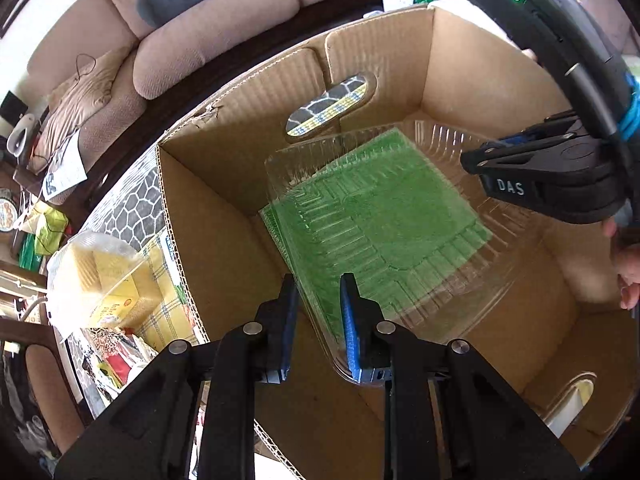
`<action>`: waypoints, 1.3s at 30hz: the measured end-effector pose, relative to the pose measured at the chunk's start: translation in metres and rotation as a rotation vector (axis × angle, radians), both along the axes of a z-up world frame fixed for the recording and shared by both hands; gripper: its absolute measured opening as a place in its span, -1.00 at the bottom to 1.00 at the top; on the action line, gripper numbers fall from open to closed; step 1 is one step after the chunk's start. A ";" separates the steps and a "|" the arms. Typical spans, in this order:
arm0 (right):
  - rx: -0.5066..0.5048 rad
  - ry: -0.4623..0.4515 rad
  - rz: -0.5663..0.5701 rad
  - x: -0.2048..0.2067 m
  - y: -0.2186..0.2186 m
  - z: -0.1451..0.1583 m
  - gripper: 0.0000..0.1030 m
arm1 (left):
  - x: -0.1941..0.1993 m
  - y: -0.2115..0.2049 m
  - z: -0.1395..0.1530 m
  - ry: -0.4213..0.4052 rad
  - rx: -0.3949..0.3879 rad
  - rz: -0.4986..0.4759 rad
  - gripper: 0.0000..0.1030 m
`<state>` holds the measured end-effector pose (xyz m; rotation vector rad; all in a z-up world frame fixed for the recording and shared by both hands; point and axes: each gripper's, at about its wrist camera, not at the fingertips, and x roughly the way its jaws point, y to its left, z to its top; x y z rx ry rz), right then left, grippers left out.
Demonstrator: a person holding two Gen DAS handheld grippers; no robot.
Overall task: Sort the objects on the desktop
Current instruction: 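Open the left gripper to drop the container while the right gripper presses it down, then withdraw both grippers from the box back over the table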
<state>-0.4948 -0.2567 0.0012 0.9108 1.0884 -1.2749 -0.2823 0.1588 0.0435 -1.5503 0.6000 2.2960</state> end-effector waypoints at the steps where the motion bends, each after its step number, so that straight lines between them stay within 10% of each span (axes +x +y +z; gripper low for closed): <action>1: 0.004 0.012 0.006 0.001 -0.003 -0.005 -0.65 | 0.001 -0.003 0.003 -0.012 0.035 0.012 -0.51; 6: 0.022 0.047 0.005 0.002 -0.005 -0.021 -0.77 | 0.013 -0.018 0.032 -0.011 0.163 0.003 0.21; 15: -0.052 0.002 0.021 -0.013 0.017 -0.009 -0.77 | 0.032 -0.054 0.076 0.068 0.250 0.005 0.21; 39: 0.054 0.041 -0.055 -0.040 -0.023 -0.035 -0.62 | 0.069 -0.146 0.062 0.023 0.321 0.044 0.21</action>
